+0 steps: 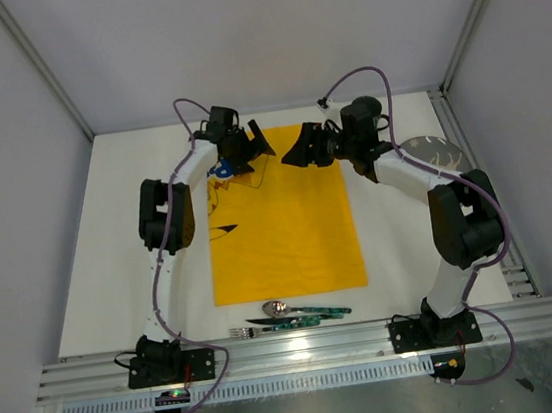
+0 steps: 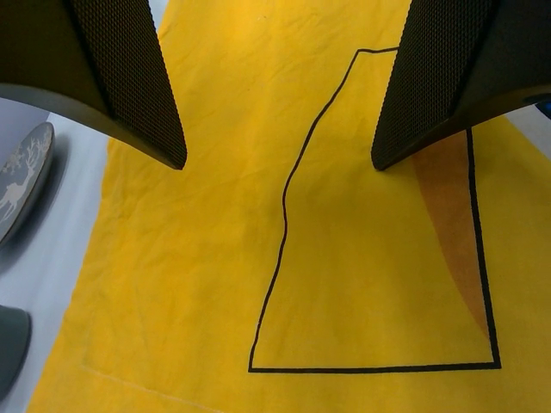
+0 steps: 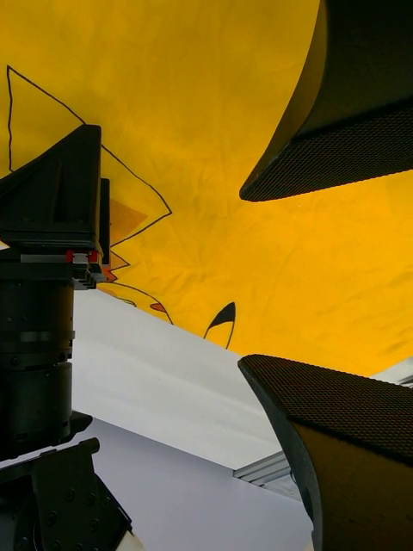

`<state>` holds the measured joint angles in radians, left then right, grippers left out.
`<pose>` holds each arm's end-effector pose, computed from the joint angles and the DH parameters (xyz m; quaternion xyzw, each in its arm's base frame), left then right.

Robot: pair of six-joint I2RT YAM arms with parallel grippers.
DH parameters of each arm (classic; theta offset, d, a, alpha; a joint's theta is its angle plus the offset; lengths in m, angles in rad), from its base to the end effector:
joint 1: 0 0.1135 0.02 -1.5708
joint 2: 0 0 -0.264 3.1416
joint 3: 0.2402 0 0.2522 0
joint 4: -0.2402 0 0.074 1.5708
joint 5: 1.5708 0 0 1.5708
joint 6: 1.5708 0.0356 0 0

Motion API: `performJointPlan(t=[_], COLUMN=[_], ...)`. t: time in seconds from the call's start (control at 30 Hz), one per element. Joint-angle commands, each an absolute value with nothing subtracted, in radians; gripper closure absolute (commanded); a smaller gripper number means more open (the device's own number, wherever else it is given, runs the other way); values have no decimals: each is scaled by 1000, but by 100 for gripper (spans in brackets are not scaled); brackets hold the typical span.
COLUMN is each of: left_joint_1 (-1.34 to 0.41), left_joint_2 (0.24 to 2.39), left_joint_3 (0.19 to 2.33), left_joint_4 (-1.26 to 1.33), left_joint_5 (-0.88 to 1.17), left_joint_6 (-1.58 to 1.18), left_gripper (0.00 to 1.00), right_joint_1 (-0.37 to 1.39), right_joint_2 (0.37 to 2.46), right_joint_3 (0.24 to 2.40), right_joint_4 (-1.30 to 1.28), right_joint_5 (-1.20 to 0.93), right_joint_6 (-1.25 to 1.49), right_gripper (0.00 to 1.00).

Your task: Set the dinner table for one person

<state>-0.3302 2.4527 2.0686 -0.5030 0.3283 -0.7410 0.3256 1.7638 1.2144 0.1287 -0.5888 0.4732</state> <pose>0.5084 -0.1864 0.1617 -0.1359 0.9211 -0.3012 0.2058 0.3778 0.1484 0.2535 -0.0982 0.8125 0.4267 0.3848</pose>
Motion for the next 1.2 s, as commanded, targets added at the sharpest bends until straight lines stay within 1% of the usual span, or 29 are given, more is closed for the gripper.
performJointPlan(t=[0.0,0.27,0.53,0.6,0.7,0.87,1.17], left_joint_1=[-269,-244,-244,-245,-245,-259,-268], left_joint_2=[2477,2399,2372,2372,2390,2483,2511], left_joint_3=[2023,2022,2170,2180,2186,2237,2220], left_joint_4=[-661,-672,-704,-703,-692,-733,-703], left_joint_5=[195,199,276,281,297,299,293], left_joint_6=[-658,-650,-647,-647,-652,-652,-675], left_gripper=[6,6,5,4,3,4,4], right_joint_1=[331,331,330,330,330,330,330], right_joint_2=[1703,1718,1727,1730,1730,1730,1712], right_joint_3=[1213,1203,1195,1195,1200,1235,1239], right_joint_4=[155,187,219,222,225,190,149], right_joint_5=[-583,-589,-586,-584,-586,-588,-584], right_joint_6=[454,474,495,499,503,482,454], right_gripper=[24,24,24,24,24,24,24])
